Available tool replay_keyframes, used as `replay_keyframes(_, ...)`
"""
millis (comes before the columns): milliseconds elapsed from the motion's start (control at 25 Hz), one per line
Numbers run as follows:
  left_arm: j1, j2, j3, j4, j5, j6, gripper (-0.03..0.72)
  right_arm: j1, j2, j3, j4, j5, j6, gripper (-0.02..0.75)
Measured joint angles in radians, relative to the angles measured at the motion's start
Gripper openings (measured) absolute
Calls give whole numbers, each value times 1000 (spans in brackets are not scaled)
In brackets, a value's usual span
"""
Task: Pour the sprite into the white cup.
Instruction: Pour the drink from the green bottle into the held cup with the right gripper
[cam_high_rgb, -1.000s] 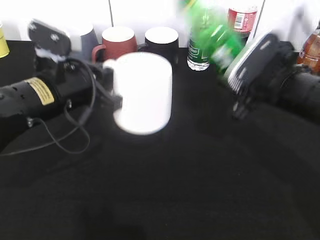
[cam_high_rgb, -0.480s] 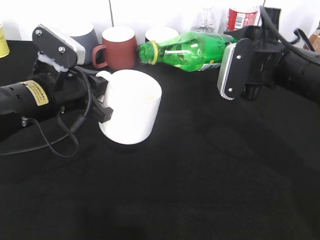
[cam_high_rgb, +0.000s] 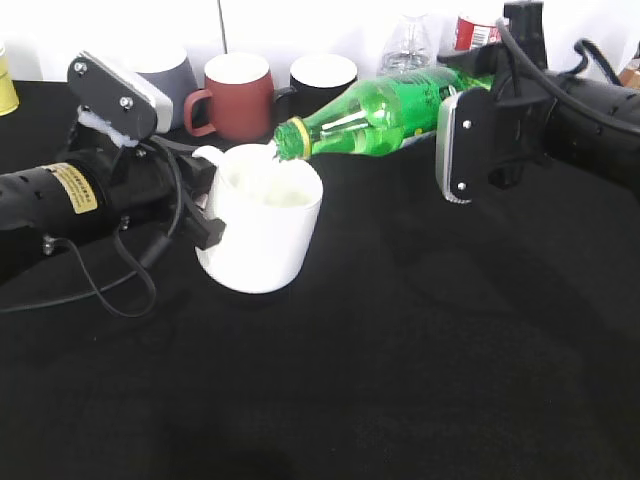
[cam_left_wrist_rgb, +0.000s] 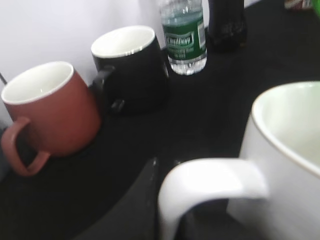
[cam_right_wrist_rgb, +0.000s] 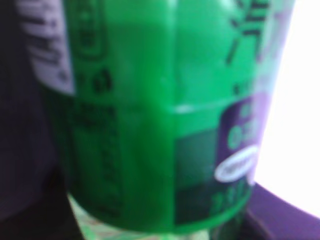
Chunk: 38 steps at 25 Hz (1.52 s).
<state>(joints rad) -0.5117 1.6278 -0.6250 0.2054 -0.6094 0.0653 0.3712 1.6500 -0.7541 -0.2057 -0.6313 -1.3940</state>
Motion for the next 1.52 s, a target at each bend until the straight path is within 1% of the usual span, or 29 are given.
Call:
replay_keyframes(720, 0, 0, 0, 17, 1, 8, 43, 0, 0, -4, -1, 7, -70, 376)
replay_keyframes(1240, 0, 0, 0, 19, -8, 11, 43, 0, 0, -10, -1, 7, -72, 376)
replay_keyframes(1400, 0, 0, 1, 18, -46, 11, 43, 0, 0, -10, -1, 6, 84, 376)
replay_keyframes(1440, 0, 1, 1, 4, -80, 12, 43, 0, 0, -10, -1, 6, 121, 376)
replay_keyframes(1520, 0, 1, 1, -67, -144, 12, 43, 0, 0, -10, -1, 3, 266, 376)
